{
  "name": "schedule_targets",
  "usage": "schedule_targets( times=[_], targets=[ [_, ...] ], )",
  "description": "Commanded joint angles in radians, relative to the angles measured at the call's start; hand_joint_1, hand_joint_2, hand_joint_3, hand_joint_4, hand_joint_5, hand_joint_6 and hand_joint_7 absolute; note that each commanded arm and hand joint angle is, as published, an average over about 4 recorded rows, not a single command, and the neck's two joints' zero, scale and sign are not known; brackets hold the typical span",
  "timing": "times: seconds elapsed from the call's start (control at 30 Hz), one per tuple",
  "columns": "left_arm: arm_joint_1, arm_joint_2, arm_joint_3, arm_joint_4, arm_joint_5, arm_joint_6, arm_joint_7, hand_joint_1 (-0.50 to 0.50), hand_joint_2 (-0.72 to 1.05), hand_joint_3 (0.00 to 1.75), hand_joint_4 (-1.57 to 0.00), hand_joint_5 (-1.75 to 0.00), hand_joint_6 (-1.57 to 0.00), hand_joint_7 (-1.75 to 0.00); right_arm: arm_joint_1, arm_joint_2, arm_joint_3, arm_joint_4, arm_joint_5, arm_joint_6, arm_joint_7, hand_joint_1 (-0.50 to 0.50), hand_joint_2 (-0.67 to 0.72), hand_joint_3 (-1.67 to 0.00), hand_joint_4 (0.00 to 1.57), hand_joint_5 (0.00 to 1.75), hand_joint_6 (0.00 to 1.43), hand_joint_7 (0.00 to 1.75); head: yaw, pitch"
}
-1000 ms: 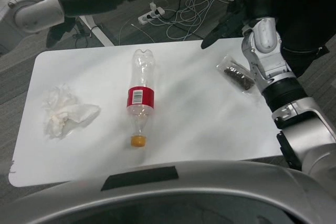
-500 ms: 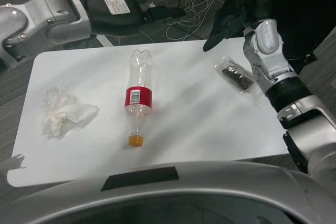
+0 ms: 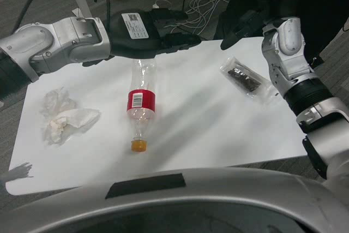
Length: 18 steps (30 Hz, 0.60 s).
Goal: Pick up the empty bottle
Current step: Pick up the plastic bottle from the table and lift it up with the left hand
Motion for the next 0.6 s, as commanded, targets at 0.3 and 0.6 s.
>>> schedule_targets(
  times=[0.3,0.6],
  targets=[
    [0.034,-0.017,-0.062,0.018,0.020,-0.021,0.043,-0.50,-0.55,0.00,0.00,0.00,0.00,0.00,0.061,-0.021,-0.032,0.011,0.009,-0.046,-0.002,-0.46,0.60,0.00,0.00,0.00,0.00,0.00,-0.056,0.092],
    [0.041,-0.031,-0.069,0.019,0.037,-0.021,0.054,-0.50,-0.55,0.00,0.00,0.00,0.00,0.00,0.064,-0.052,-0.022,0.028,0.029,-0.046,-0.002,-0.46,0.60,0.00,0.00,0.00,0.00,0.00,-0.099,0.236]
  ],
)
